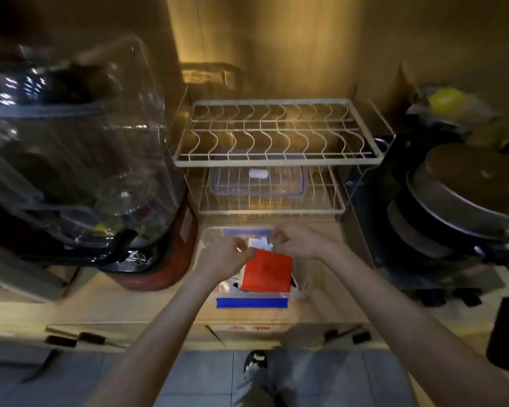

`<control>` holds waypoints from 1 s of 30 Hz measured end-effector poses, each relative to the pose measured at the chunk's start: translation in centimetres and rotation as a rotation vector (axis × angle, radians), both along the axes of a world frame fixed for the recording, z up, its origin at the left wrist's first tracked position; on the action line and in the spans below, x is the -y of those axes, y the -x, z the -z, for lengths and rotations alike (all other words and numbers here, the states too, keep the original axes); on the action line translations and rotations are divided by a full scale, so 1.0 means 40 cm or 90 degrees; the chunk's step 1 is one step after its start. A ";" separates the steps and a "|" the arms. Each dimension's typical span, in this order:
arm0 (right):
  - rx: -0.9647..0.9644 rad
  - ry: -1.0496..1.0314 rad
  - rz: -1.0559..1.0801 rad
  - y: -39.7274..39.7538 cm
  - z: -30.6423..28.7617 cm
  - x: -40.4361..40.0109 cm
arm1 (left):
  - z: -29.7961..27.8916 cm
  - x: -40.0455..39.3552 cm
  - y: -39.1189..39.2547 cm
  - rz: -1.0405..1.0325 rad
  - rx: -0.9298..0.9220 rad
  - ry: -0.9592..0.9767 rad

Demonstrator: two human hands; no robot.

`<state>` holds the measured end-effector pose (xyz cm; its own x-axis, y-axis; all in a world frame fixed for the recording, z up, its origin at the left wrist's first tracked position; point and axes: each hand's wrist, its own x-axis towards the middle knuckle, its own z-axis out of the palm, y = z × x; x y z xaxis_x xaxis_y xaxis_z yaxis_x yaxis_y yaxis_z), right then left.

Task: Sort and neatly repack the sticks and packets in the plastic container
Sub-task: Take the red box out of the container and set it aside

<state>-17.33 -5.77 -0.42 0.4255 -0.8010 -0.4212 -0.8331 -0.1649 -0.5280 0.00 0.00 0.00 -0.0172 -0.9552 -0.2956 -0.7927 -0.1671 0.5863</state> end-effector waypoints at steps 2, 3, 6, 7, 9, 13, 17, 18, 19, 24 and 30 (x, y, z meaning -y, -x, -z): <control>0.019 -0.017 0.013 -0.003 0.045 -0.008 | 0.042 -0.011 0.006 -0.013 0.007 -0.028; 0.030 -0.033 0.017 -0.003 0.075 -0.016 | 0.069 -0.023 0.009 -0.016 0.014 -0.040; 0.049 -0.033 0.031 -0.008 0.136 -0.042 | 0.136 -0.050 0.027 -0.011 0.033 -0.044; 0.056 -0.017 0.032 -0.008 0.156 -0.045 | 0.154 -0.056 0.030 0.000 0.048 -0.036; 0.048 0.010 0.023 -0.011 0.181 -0.055 | 0.188 -0.071 0.037 0.014 0.055 -0.013; -0.012 0.008 0.007 -0.014 0.221 -0.053 | 0.223 -0.100 0.056 -0.011 0.059 0.043; -0.037 -0.029 0.011 -0.013 0.245 -0.030 | 0.252 -0.113 0.063 -0.009 0.099 0.078; -0.041 -0.036 0.006 -0.013 0.245 -0.025 | 0.259 -0.116 0.062 -0.005 0.100 0.088; -0.045 -0.039 -0.003 -0.014 0.243 -0.021 | 0.267 -0.120 0.060 0.008 0.116 0.099; -0.112 0.021 -0.062 -0.020 0.228 -0.009 | 0.299 -0.133 0.055 0.080 0.210 0.073; -0.007 0.098 -0.053 0.007 0.195 0.000 | 0.291 -0.128 0.058 0.096 0.241 0.081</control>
<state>-17.59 -5.77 -8.23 0.4899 -0.8182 -0.3009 -0.8182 -0.3124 -0.4826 -2.34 5.12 -11.65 -0.0719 -0.9797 -0.1873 -0.9659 0.0216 0.2579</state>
